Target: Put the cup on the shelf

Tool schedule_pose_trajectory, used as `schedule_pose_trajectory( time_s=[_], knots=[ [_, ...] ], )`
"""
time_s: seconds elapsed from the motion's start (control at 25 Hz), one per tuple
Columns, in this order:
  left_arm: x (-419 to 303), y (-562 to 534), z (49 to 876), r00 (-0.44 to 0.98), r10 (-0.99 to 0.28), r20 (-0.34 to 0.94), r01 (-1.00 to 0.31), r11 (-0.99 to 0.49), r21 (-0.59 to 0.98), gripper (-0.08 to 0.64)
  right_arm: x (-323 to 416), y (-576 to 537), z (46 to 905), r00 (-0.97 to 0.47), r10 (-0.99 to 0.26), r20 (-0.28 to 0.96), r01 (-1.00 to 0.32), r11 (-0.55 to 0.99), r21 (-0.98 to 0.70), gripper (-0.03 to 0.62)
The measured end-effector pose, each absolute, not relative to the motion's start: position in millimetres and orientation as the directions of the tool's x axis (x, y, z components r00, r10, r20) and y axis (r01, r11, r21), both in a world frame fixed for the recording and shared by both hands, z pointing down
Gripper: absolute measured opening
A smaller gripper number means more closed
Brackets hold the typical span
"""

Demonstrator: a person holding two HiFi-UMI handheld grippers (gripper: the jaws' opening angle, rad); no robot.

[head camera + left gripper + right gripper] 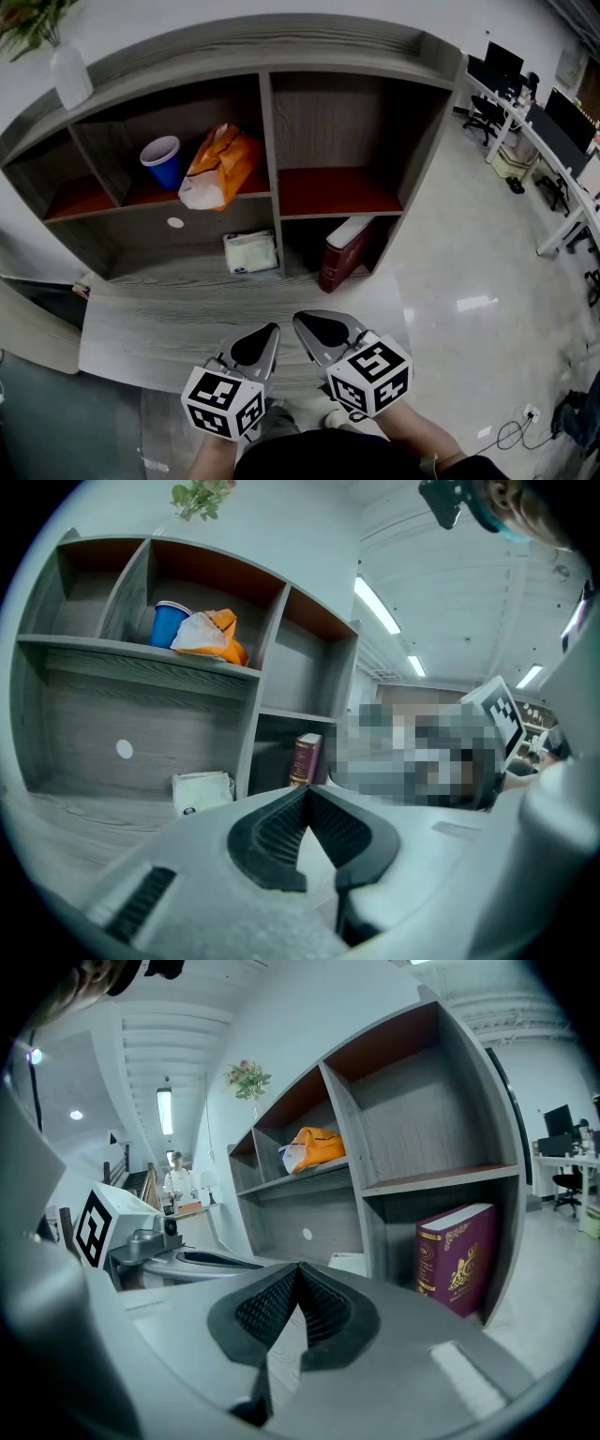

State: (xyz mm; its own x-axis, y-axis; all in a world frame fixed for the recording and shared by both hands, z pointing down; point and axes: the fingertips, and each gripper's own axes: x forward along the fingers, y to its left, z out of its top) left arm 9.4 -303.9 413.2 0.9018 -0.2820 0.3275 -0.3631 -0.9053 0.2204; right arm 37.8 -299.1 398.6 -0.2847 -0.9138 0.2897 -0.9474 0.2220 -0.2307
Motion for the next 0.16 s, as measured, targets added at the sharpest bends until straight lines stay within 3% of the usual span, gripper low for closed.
schedule_pose_trajectory(
  time_s=[0.16],
  knots=[
    [8.5, -303.6, 412.2, 0.906, -0.278, 0.318, -0.36, -0.903, 0.235, -0.005, 38.8, -297.8, 395.7, -0.281, -0.917, 0.282, -0.948, 0.219, -0.232, -0.002]
  ],
)
